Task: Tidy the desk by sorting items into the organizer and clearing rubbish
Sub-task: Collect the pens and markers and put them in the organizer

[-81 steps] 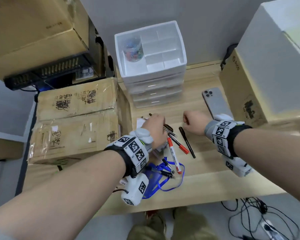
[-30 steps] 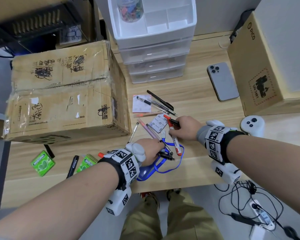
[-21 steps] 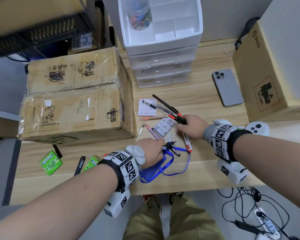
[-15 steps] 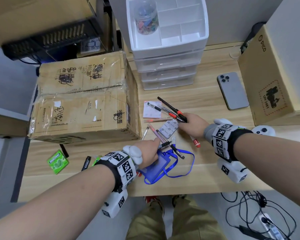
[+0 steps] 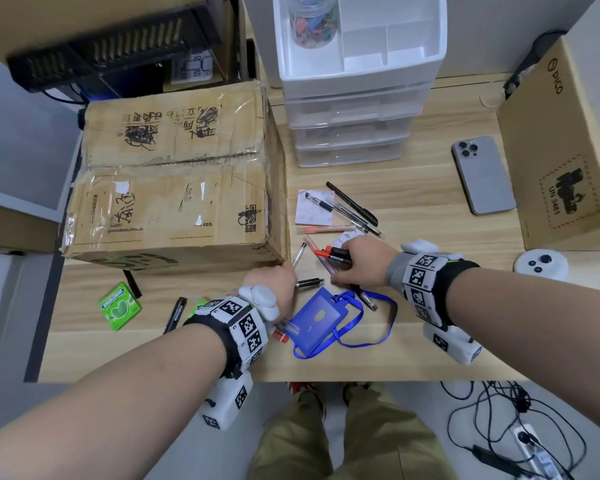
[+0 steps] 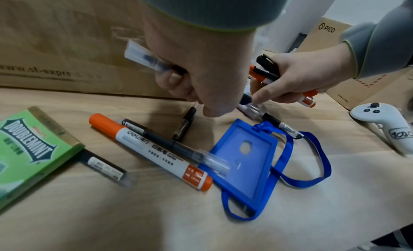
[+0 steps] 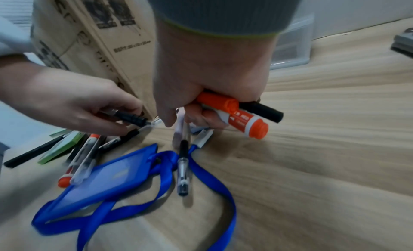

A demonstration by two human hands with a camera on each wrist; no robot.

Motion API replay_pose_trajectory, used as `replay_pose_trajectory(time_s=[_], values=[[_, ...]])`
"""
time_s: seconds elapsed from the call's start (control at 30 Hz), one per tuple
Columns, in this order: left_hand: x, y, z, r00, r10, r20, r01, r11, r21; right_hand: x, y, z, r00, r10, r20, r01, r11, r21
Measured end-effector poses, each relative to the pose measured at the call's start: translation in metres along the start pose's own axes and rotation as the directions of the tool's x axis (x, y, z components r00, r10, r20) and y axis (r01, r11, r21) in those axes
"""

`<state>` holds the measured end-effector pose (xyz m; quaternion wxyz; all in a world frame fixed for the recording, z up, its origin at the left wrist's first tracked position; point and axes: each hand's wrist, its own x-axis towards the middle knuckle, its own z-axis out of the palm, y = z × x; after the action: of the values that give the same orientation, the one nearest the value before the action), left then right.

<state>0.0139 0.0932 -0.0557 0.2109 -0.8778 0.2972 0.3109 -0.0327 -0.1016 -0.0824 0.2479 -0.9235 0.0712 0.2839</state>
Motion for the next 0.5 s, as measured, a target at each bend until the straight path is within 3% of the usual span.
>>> replay_pose_trajectory(time_s=[0.2, 0.5], values=[[0.009, 0.001, 0.007, 0.998, 0.048, 0.039, -0.050, 0.998, 0.040, -0.002, -0.008, 0.010, 0.994, 0.058, -0.090, -0.070, 0.989, -0.131], [0.003, 0.011, -0.002, 1.000, -0.004, 0.021, 0.005, 0.998, -0.066, 0.000, -0.020, 0.009, 0.987, 0.142, -0.075, -0.152, 0.976, -0.154]])
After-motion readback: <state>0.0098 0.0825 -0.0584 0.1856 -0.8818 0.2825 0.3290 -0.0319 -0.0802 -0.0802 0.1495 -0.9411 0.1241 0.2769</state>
